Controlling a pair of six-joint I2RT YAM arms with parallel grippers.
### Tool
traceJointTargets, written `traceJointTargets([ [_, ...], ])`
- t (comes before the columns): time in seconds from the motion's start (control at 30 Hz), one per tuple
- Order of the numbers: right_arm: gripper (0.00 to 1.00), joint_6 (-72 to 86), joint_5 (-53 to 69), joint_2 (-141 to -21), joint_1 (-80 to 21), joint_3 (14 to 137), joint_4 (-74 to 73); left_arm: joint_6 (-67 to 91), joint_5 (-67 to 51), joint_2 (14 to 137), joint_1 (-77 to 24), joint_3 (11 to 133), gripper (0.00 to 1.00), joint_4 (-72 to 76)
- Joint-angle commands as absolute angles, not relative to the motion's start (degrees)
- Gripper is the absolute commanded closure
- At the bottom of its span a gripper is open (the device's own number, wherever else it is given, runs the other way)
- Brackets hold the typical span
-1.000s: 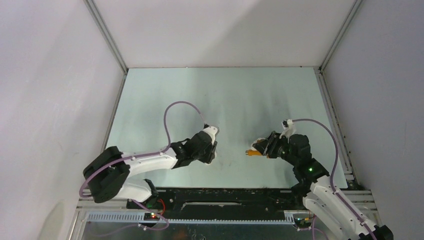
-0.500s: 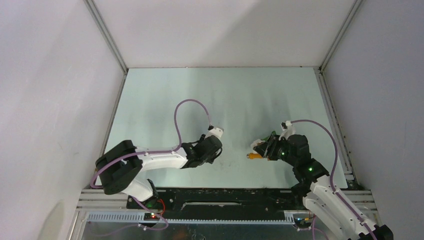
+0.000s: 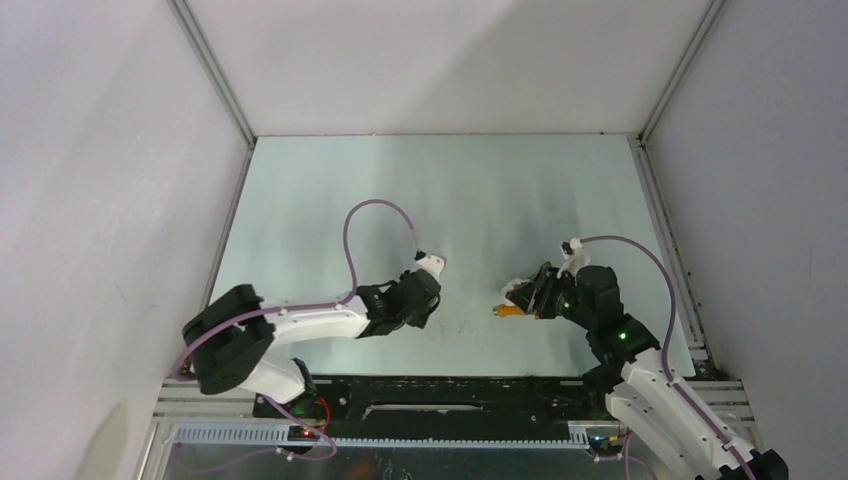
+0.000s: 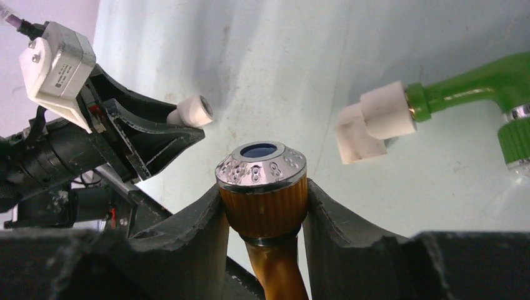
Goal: Install the water faucets
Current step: Pick up the adaptor at the center of the board.
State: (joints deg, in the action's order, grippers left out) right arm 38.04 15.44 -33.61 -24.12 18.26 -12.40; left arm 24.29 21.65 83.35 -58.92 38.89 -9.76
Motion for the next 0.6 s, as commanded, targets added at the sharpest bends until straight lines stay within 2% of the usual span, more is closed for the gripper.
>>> traceJointTargets([
  [0.0,1.0,33.86,21.33,-33.23,-23.78,25.03,-10.41,20.44,10.86,73.39,-56.99,38.7,1.0,-5.99],
  [0.27,1.0,27.91,34.28,-34.29,-23.62,36.5,-12.11,16.46,-22.49,55.36,-48.07,34.01,1.0,0.94],
  [0.43,1.0,29.32,37.42,-34.84,-24.42,41.98,-9.15,15.32,-23.4,43.96,-47.88,33.59,1.0,-2.98],
  [0.57,1.0,32.85,37.93,-36.34,-26.98,43.75,-2.73,17.39,-29.71,38.61,-47.79,32.59,1.0,2.14],
])
